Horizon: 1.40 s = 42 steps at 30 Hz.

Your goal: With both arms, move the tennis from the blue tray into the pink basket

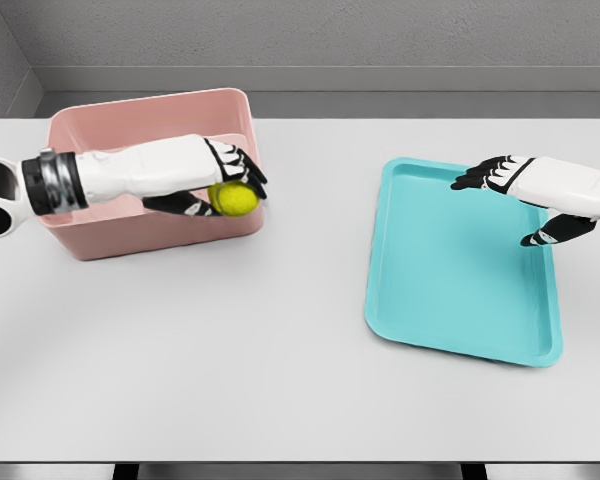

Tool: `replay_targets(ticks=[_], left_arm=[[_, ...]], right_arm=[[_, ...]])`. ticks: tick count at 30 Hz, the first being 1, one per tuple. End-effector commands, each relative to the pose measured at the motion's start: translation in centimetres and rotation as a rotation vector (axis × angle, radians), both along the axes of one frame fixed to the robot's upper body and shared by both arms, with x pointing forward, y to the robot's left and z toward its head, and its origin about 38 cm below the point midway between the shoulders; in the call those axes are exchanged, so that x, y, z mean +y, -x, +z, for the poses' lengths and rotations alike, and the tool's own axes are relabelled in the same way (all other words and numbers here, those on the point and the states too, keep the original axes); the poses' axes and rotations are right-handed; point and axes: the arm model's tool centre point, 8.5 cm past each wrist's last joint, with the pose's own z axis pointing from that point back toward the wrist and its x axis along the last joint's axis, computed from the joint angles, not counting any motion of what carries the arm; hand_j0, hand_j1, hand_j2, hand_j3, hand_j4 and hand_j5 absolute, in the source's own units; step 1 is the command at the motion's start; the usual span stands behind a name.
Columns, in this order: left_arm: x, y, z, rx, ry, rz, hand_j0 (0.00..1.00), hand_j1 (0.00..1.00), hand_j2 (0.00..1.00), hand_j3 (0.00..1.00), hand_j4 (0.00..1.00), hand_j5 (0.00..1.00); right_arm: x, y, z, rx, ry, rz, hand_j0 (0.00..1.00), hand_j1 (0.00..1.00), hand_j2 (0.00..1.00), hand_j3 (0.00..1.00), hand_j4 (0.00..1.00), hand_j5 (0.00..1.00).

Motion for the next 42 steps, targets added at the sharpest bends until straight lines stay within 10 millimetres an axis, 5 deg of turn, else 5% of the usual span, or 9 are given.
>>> replay_targets(ticks=[1,17,26,35,42], left_arm=[[0.5,-0.4,0.3,0.004,0.019,0.020,0.59,0.59,0.59,0.59,0.59,0.59],[5.3,-4.1,-1.0,0.041,0.008,0.211,0.58,0.58,0.58,0.58,0.58,0.58],[5.8,-6.2,-3.5,0.102,0.025,0.287,0.58,0.58,0.58,0.58,0.58,0.58],[9.3,-7.8,-4.4,0.138,0.016,0.412,0.58,0.58,0.58,0.58,0.58,0.58],[9.5,-8.2,-5.3,0.161,0.019,0.435,0.59,0.59,0.59,0.59,0.59,0.59]], right_arm=[[0.0,0.0,0.1,0.000,-0.006,-0.003,1.00,1.00,1.00,1.00,1.00,1.00],[-0.4,-0.1,0.0,0.003,-0.006,-0.014,1.00,1.00,1.00,1.00,1.00,1.00],[-0.3,-0.1,-0.1,0.005,-0.007,-0.013,1.00,1.00,1.00,1.00,1.00,1.00],[-0.4,-0.2,-0.1,0.006,-0.006,-0.016,1.00,1.00,1.00,1.00,1.00,1.00],[-0.8,-0.3,-0.1,0.006,-0.004,-0.029,1.00,1.00,1.00,1.00,1.00,1.00]])
